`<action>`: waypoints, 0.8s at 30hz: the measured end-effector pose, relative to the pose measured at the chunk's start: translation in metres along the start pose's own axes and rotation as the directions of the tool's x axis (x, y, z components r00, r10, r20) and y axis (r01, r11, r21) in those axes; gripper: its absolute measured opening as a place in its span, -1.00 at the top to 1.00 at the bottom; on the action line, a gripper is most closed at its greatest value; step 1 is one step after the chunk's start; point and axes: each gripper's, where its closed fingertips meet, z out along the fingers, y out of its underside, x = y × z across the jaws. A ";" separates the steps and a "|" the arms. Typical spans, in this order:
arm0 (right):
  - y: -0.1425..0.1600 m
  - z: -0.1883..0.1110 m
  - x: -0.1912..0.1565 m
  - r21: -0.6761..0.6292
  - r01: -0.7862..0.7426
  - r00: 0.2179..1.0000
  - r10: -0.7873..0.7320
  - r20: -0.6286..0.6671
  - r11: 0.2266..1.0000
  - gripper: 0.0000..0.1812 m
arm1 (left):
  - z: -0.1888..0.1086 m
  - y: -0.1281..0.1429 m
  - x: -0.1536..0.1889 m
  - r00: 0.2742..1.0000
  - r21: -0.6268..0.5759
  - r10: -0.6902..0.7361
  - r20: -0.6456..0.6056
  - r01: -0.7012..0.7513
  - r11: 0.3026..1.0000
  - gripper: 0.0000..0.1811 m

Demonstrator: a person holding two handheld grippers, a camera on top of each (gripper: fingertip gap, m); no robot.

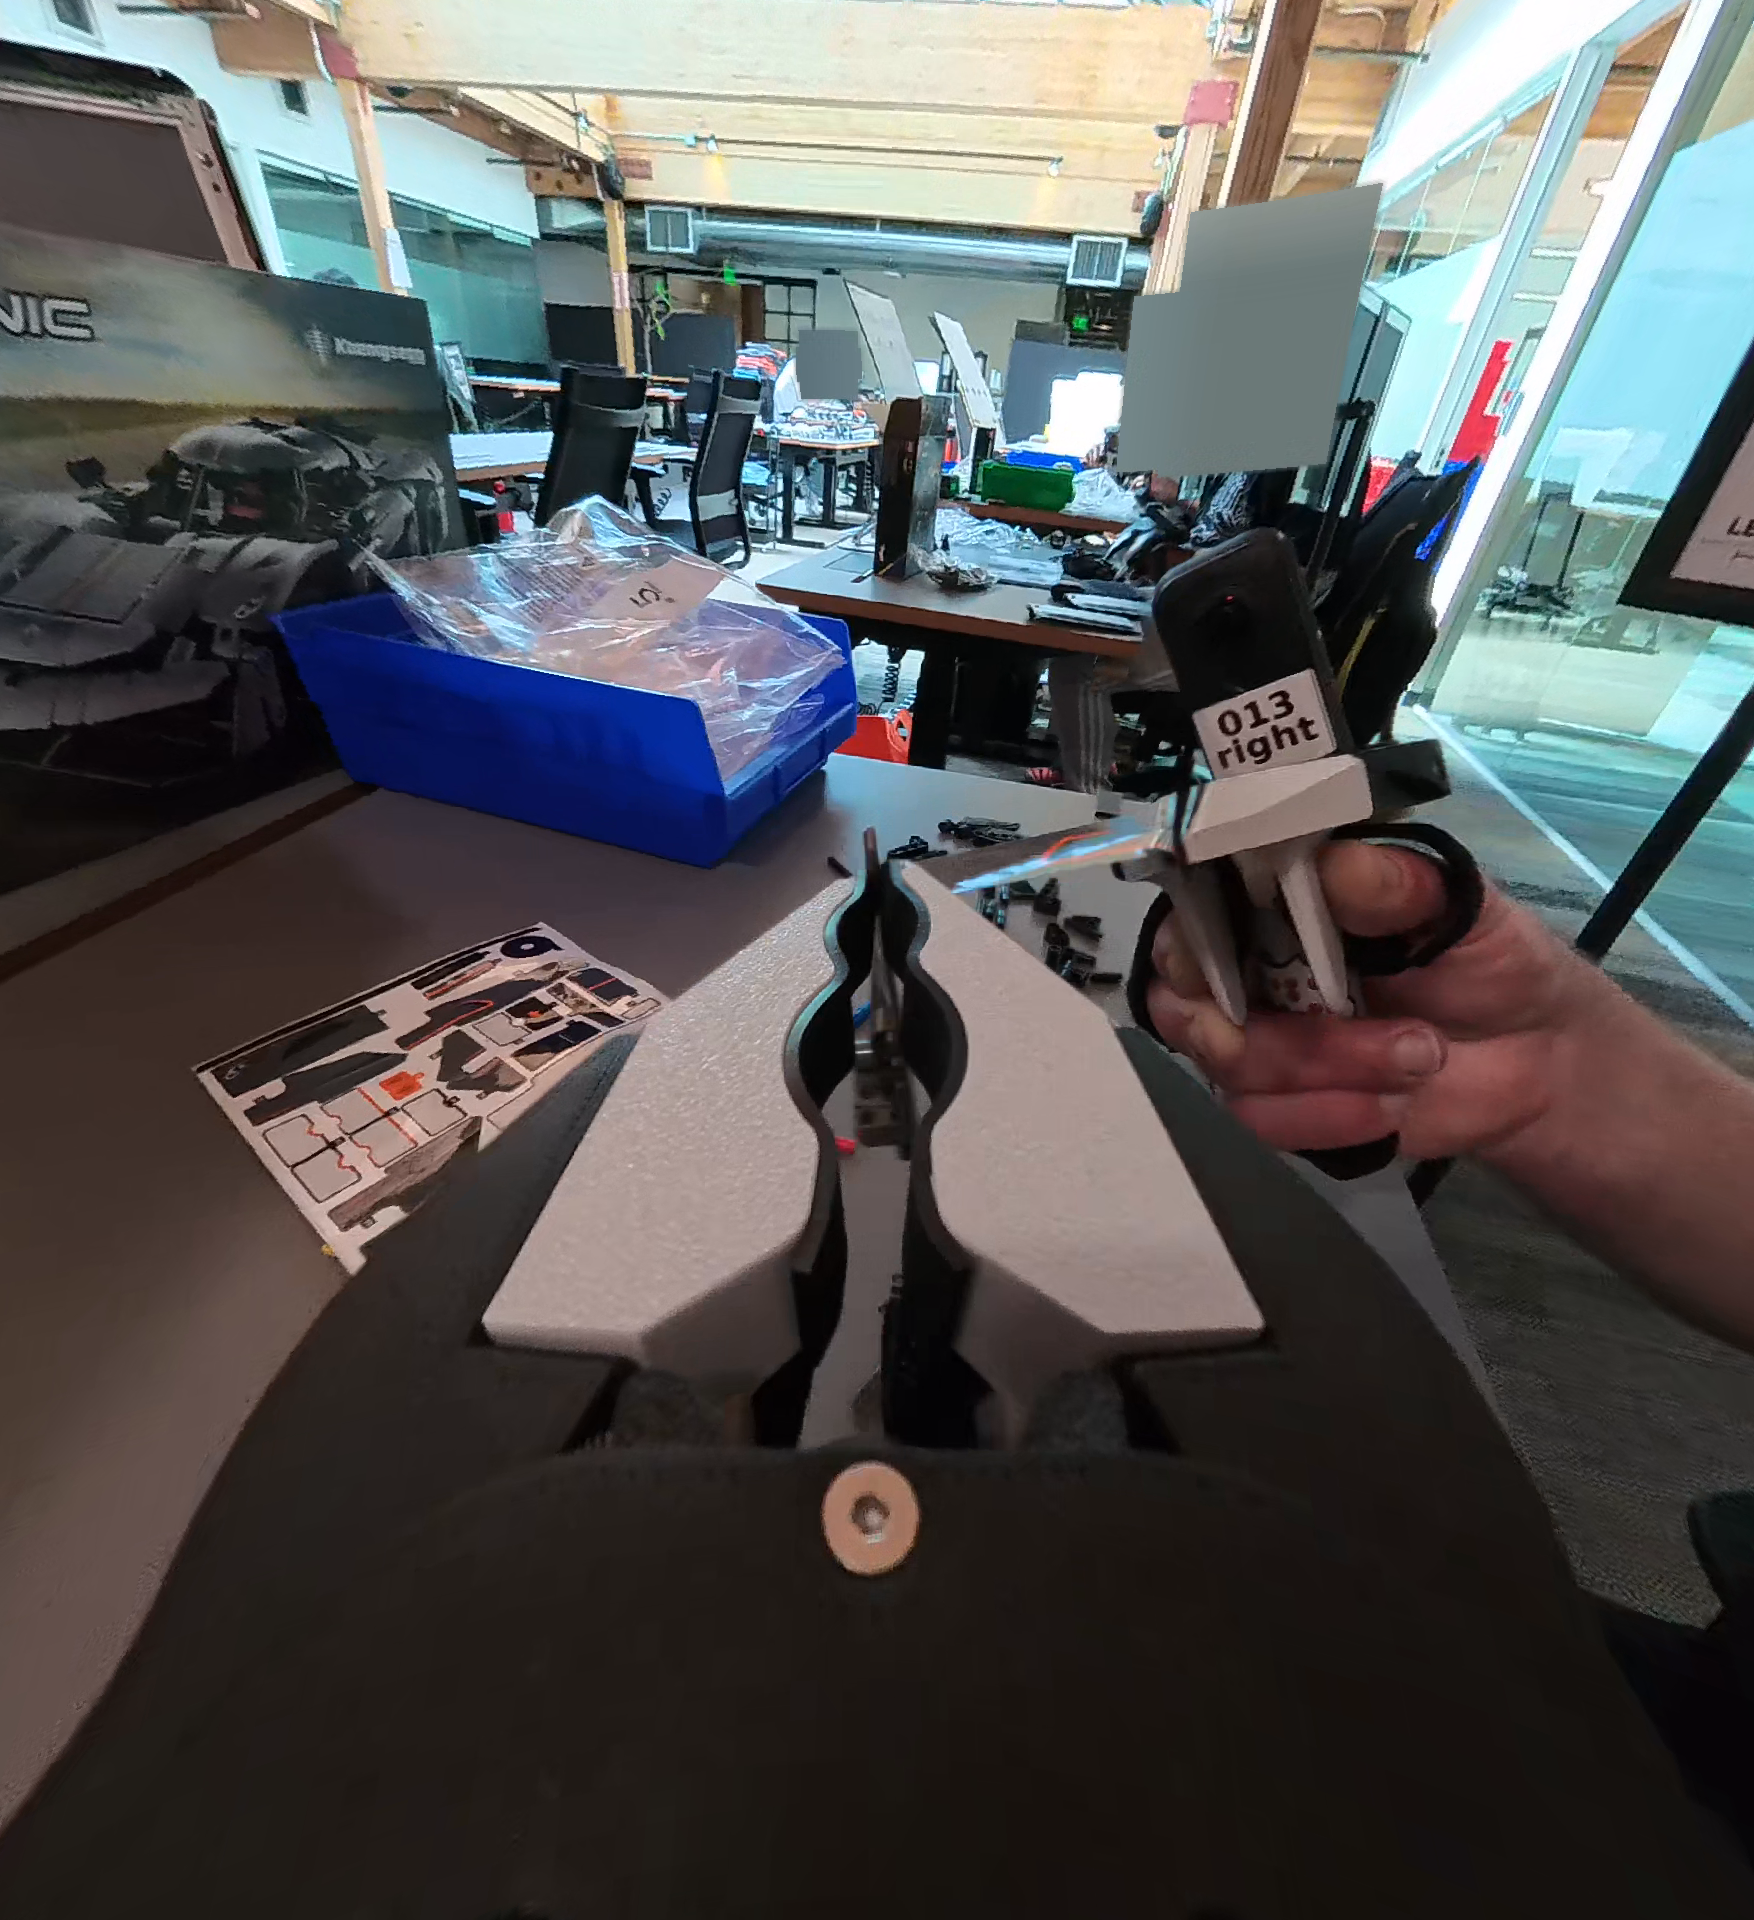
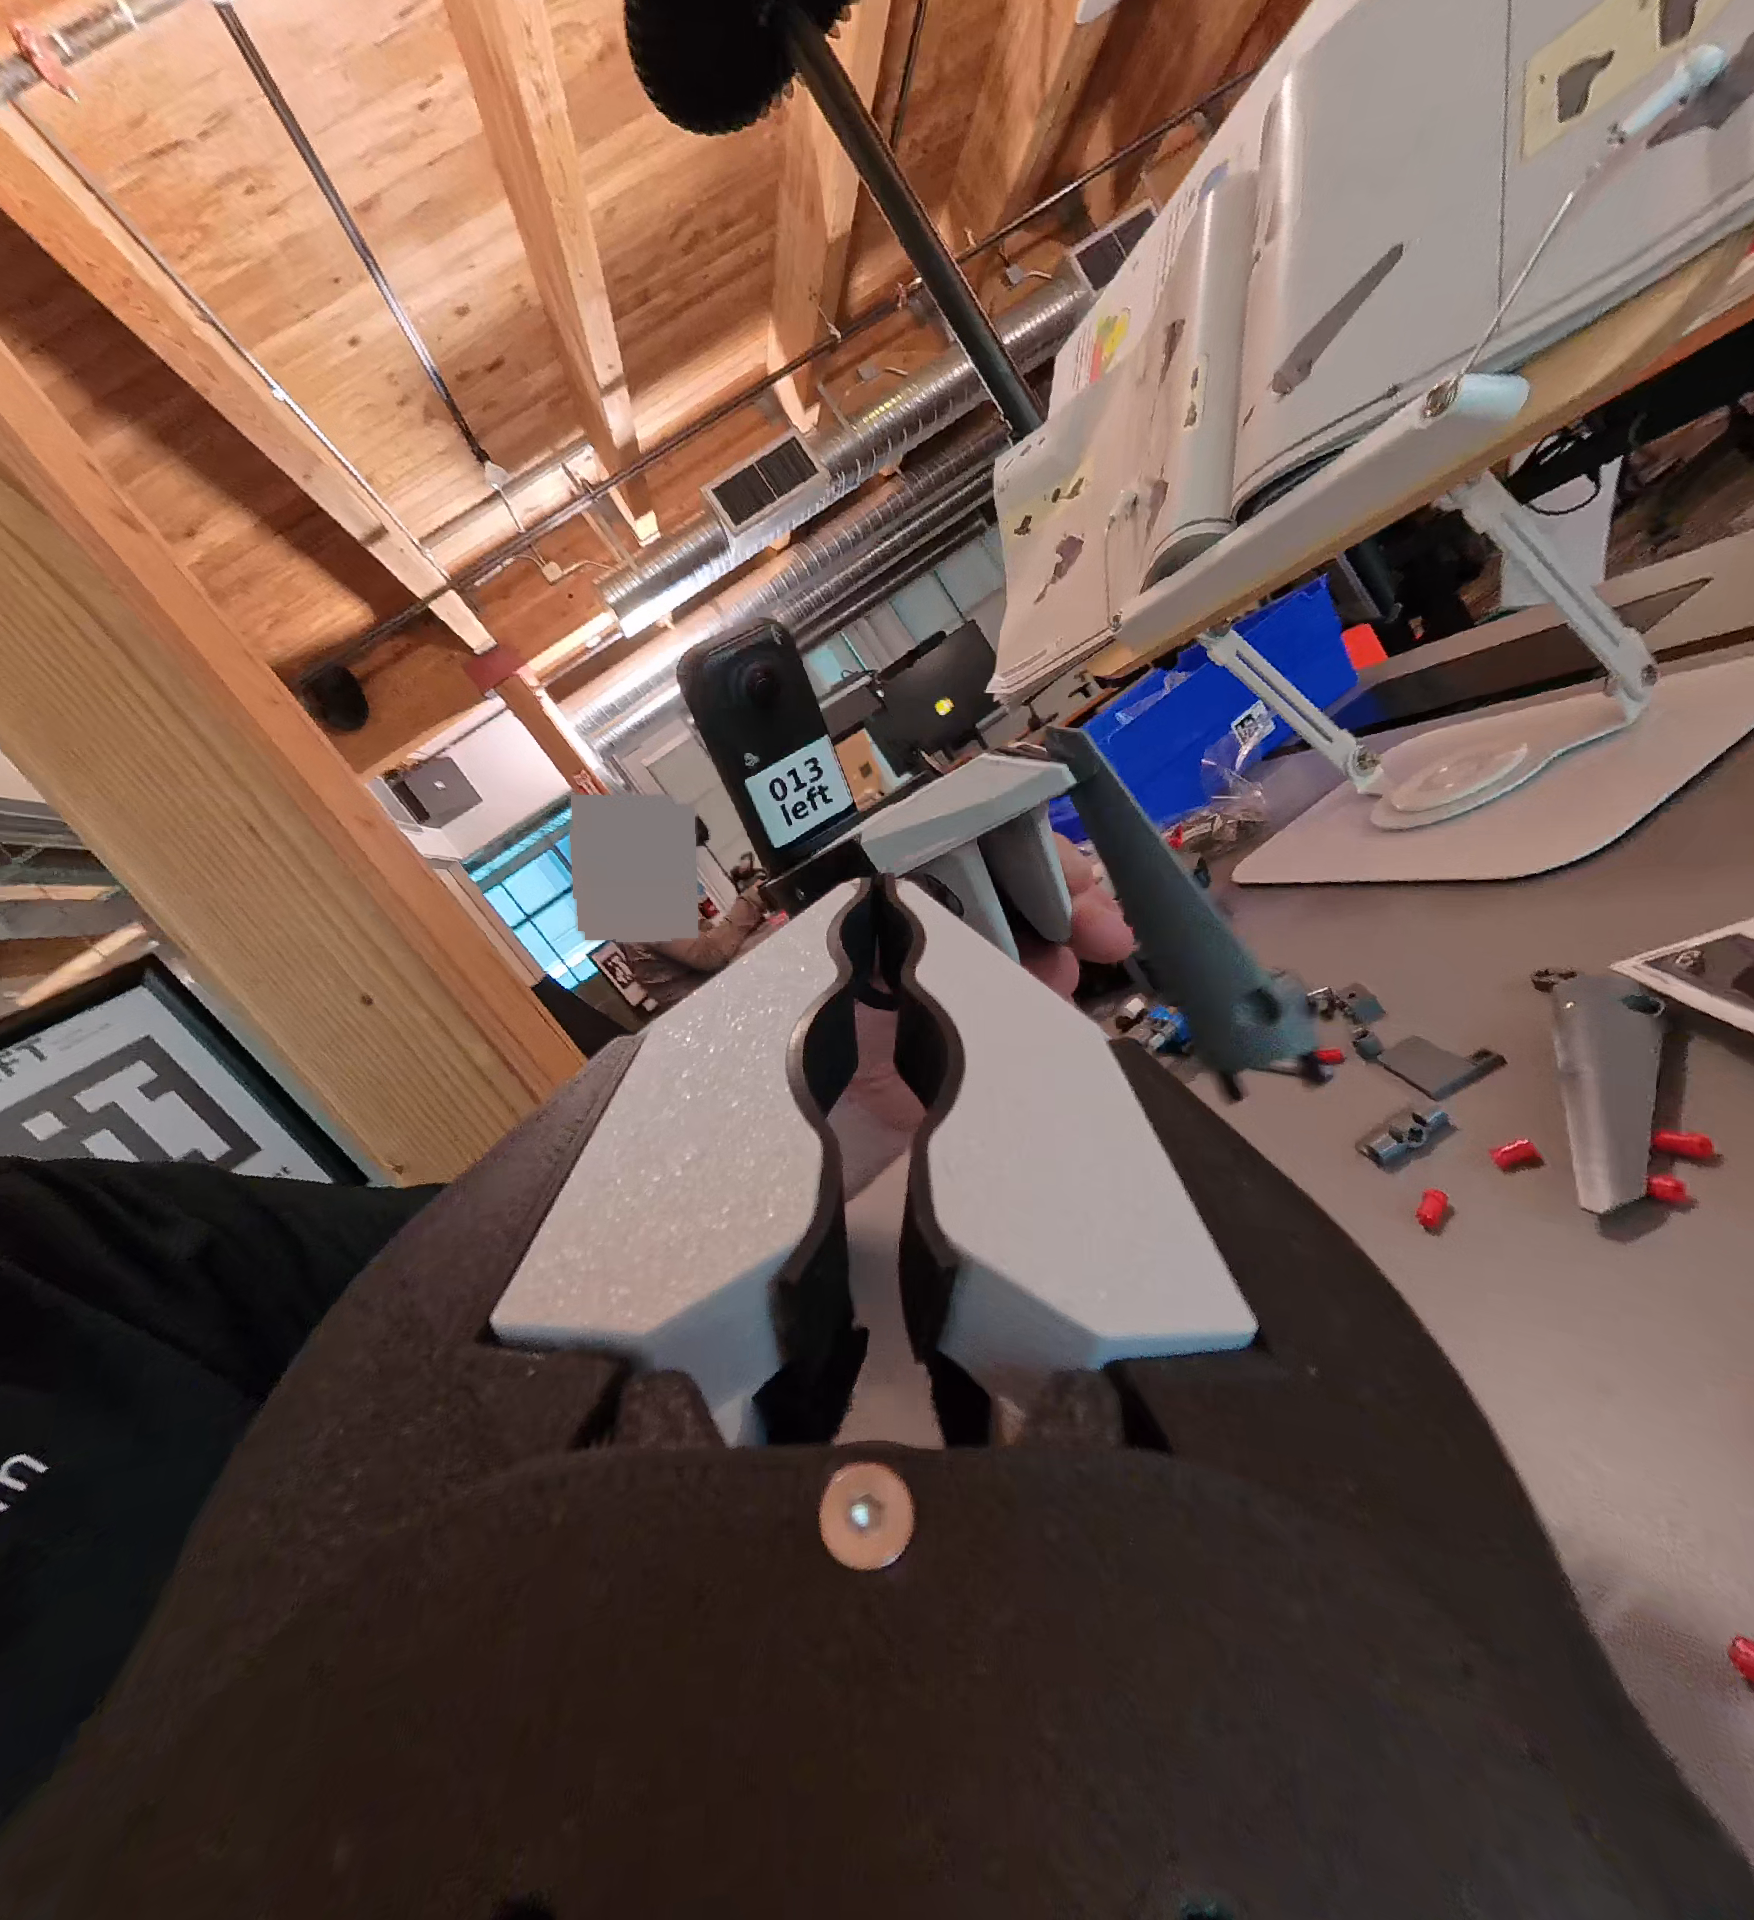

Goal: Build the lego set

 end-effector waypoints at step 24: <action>0.020 0.003 0.025 -0.027 -0.033 0.998 0.031 -0.051 0.999 1.00 | -0.012 -0.023 0.003 0.982 0.108 -0.176 -0.066 0.182 0.977 1.00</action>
